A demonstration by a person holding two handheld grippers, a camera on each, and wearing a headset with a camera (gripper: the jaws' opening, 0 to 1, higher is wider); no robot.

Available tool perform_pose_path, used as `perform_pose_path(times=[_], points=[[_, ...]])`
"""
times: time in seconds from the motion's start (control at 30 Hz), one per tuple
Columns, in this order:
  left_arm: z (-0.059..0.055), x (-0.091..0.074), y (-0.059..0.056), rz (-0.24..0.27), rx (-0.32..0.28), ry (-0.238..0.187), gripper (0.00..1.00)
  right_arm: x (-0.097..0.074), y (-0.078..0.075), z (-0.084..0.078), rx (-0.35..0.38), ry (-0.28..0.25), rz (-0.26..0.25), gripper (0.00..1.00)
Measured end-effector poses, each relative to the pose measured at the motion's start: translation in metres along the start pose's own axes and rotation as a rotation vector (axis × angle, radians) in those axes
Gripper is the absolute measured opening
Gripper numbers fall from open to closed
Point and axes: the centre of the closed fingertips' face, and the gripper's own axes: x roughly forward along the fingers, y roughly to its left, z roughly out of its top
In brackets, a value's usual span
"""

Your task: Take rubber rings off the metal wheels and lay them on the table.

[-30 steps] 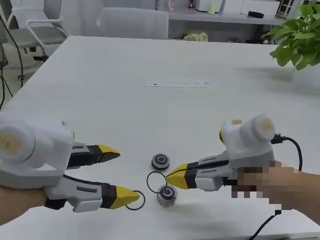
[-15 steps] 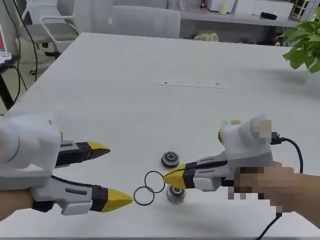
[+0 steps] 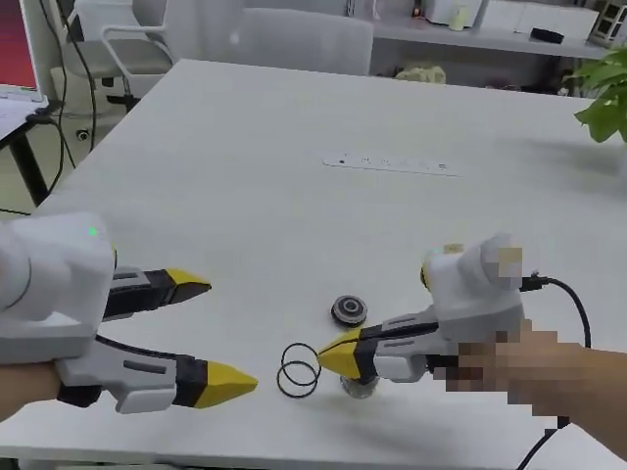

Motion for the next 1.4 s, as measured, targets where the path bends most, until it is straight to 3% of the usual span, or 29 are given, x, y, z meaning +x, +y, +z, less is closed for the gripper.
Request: perform_pose_path(times=[0.4,0.8,0.93,1.17,1.4], points=[[-0.006,-0.006,0.005,0.013,-0.009,0.002,0.69,0.016,-0.001,-0.011,0.016,0.056,0.017,0.00],[-0.010,-0.008,0.007,0.013,-0.015,0.011,0.69,0.018,-0.015,-0.015,-0.046,0.108,-0.041,0.00],[-0.011,-0.008,0.007,0.011,-0.016,0.013,0.69,0.018,-0.017,-0.014,-0.071,0.110,-0.058,0.01],[-0.011,-0.006,0.007,0.006,-0.014,0.016,0.69,0.017,-0.020,-0.016,-0.115,0.116,-0.081,0.11],[-0.008,-0.002,0.007,-0.003,-0.010,0.015,0.69,0.006,-0.022,-0.009,-0.115,0.064,-0.102,0.19]])
